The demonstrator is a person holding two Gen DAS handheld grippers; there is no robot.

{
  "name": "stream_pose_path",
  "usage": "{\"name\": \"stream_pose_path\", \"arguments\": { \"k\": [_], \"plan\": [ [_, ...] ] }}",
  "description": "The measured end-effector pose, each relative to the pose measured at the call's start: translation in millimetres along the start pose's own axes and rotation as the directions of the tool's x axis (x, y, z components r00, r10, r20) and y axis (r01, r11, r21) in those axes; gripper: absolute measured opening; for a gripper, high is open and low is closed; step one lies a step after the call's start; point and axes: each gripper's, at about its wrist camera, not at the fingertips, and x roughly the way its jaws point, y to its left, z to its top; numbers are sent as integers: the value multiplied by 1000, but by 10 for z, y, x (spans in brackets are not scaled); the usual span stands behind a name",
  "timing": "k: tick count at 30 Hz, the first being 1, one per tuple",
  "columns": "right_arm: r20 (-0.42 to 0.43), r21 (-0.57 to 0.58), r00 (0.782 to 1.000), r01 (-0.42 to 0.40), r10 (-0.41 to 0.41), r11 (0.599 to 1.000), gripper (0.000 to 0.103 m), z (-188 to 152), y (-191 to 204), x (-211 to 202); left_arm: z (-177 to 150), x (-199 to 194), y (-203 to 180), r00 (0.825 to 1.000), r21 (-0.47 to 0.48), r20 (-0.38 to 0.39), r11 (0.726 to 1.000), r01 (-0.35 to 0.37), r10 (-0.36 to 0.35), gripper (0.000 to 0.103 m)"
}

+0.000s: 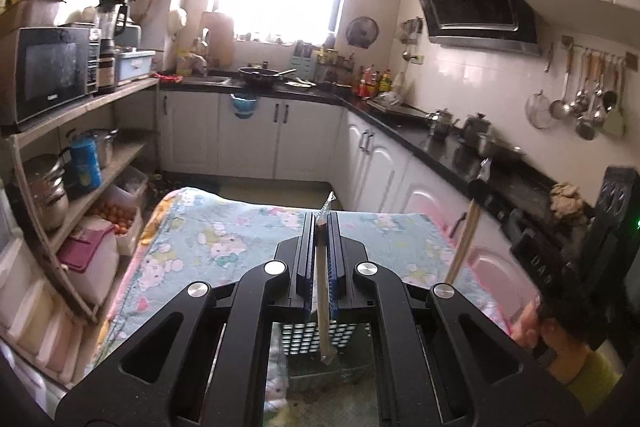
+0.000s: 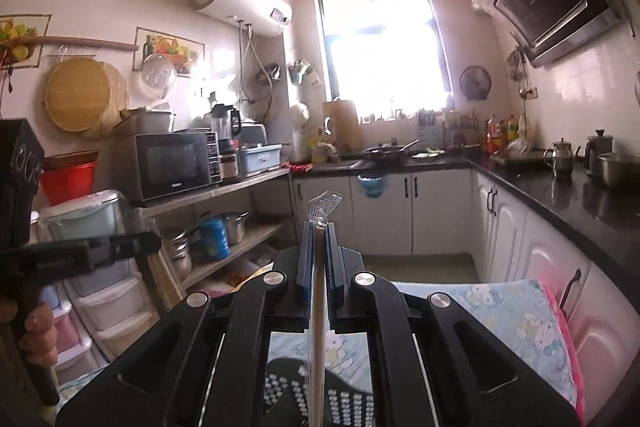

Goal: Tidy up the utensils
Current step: 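Lift both held chopsticks upright and carry them over the green caddy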

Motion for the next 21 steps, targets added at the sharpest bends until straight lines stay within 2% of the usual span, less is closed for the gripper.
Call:
{"name": "stream_pose_path", "arguments": {
  "k": [11,21],
  "plan": [
    [6,-10,998,62,-62,998,6,-333,-50,202,-346,266,134,999,-26,-53,1000,-13,11,1],
    [-27,15,996,90,-90,996,6,-606,-154,237,-546,387,194,995,-36,-99,999,-18,15,1]
  ]
}}
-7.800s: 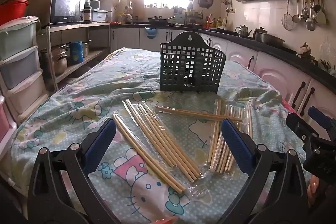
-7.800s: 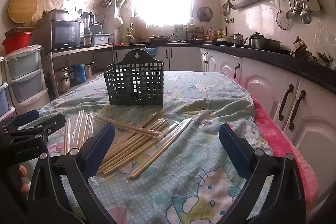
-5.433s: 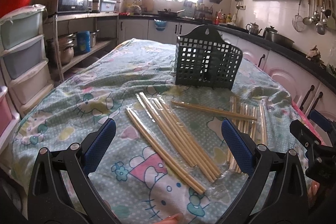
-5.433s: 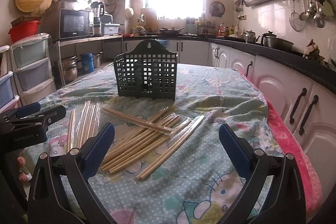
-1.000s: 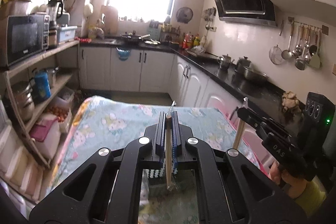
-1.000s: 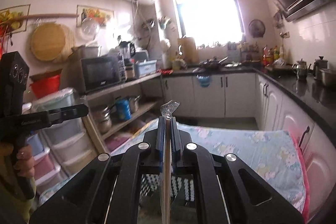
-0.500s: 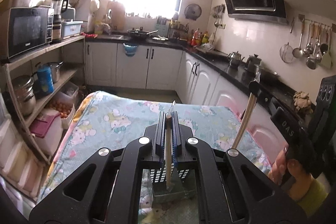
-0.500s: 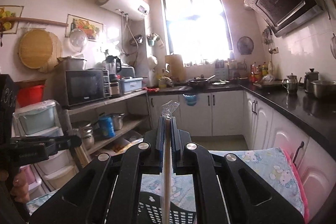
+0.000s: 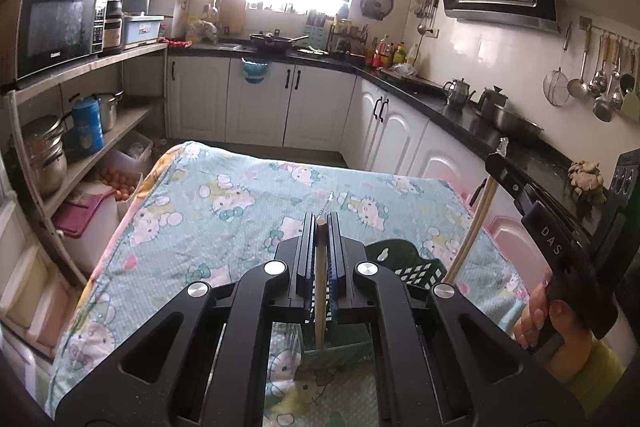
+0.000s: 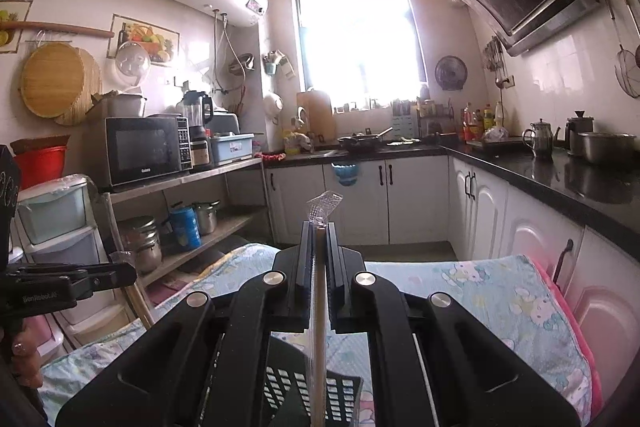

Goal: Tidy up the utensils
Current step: 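Lift both held chopsticks upright and carry them over the green caddy, then lower the chopsticks into the caddy and open both grippers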

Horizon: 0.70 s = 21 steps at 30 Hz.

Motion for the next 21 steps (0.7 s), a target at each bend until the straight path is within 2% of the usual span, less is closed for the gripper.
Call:
{"name": "stream_pose_path", "arguments": {
  "k": [10,16,18,21],
  "plan": [
    [-56,47,998,37,-35,998,8,-228,-180,-115,-85,51,32,1000,-2,-22,1000,-4,4,1],
    [-86,92,995,49,-41,995,22,-333,-277,-228,-154,66,54,999,-9,-34,1000,-9,9,1],
    [-85,100,996,48,-40,994,30,-345,-291,-281,-174,58,60,999,-12,-36,1000,-11,10,1],
    [-91,101,995,48,-39,994,34,-364,-294,-351,-203,36,66,999,-17,-37,1000,-12,11,1]
  ]
}}
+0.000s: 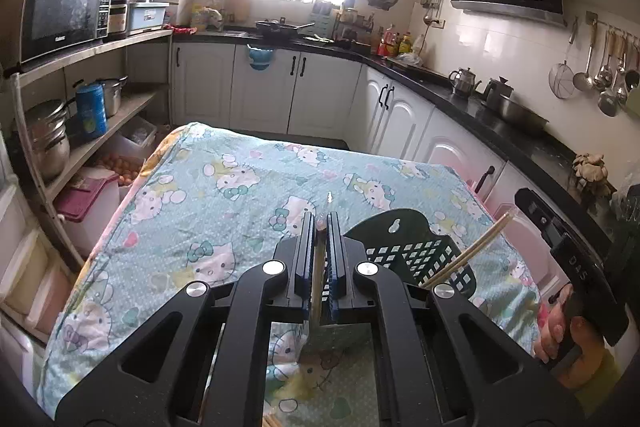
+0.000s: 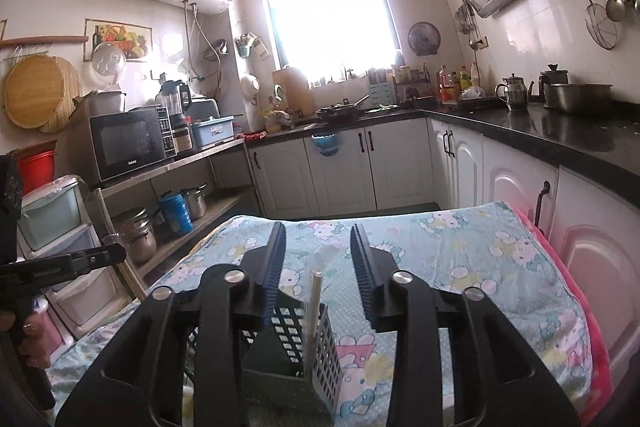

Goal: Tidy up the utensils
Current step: 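Lower the chopsticks into the caddy and open both grippers, then close the left gripper on another chopstick while the right gripper grasps one too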

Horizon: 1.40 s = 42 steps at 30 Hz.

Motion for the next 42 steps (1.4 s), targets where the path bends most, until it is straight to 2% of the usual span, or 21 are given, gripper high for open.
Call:
{"name": "stream_pose_path", "arguments": {
  "k": [4,9,15,17,21,26,31,42],
  "plan": [
    [-17,6,1000,-2,2,1000,37,-21,-9,-54,-38,-11,12,1000,-6,-6,1000,-2,2,3],
    [-36,2,999,-4,4,1000,46,-79,19,-138,-91,-2,32,1000,-14,-19,1000,-4,4,14],
    [-73,-5,997,-5,5,1000,52,-158,48,-187,-161,-32,33,1000,-23,-30,1000,-3,2,31],
    [-85,-3,996,-4,3,1000,55,-186,49,-210,-173,-59,30,1000,-23,-27,1000,-2,1,42],
    [-101,-3,995,1,-1,1000,60,-220,55,-254,-204,-100,34,1000,-25,-25,1000,3,-3,51],
    [-124,-6,992,5,-6,1000,65,-284,72,-326,-273,-171,45,1000,-34,-21,999,8,-9,67],
    [-161,-17,987,7,-10,1000,66,-395,89,-388,-386,-219,85,999,-48,-34,999,7,-9,75],
    [-223,-38,975,-6,-3,999,66,-594,179,-526,-628,-342,167,998,-70,-56,998,-5,1,80]
  ]
}}
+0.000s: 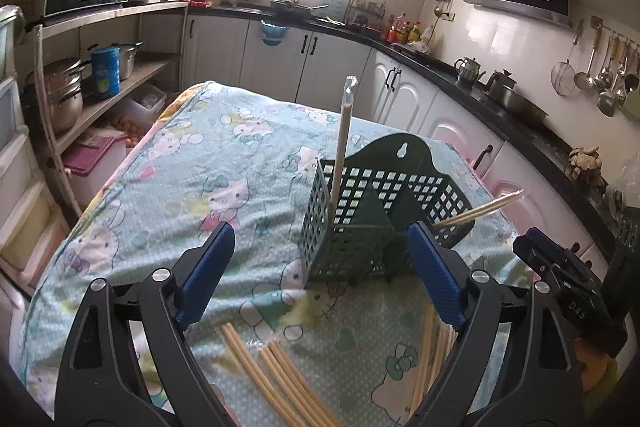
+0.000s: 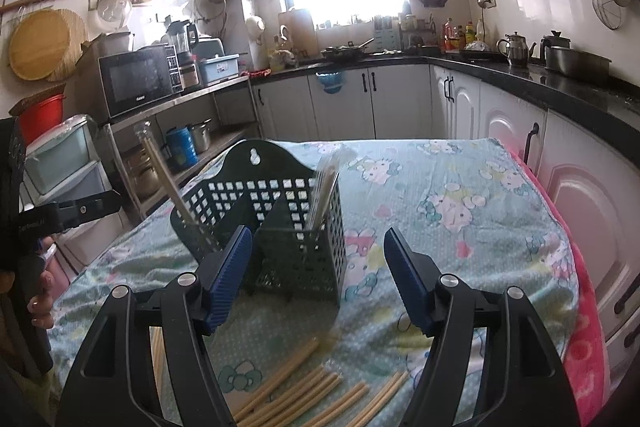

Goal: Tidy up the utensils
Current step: 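Close the left gripper on another chopstick while the right gripper grasps one too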

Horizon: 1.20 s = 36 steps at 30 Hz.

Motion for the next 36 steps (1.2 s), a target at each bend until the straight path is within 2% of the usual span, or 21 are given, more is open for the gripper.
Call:
{"name": "stream_pose_path", "arguments": {
  "k": [23,36],
  "plan": [
    [-131,-72,991,-21,12,997,66,-468,233,-14,-601,17,189,994,-43,-111,999,-29,24,80],
    [-225,-90,973,-63,41,994,66,-659,322,109,-883,44,332,983,-66,-175,996,-64,51,80]
  ]
}}
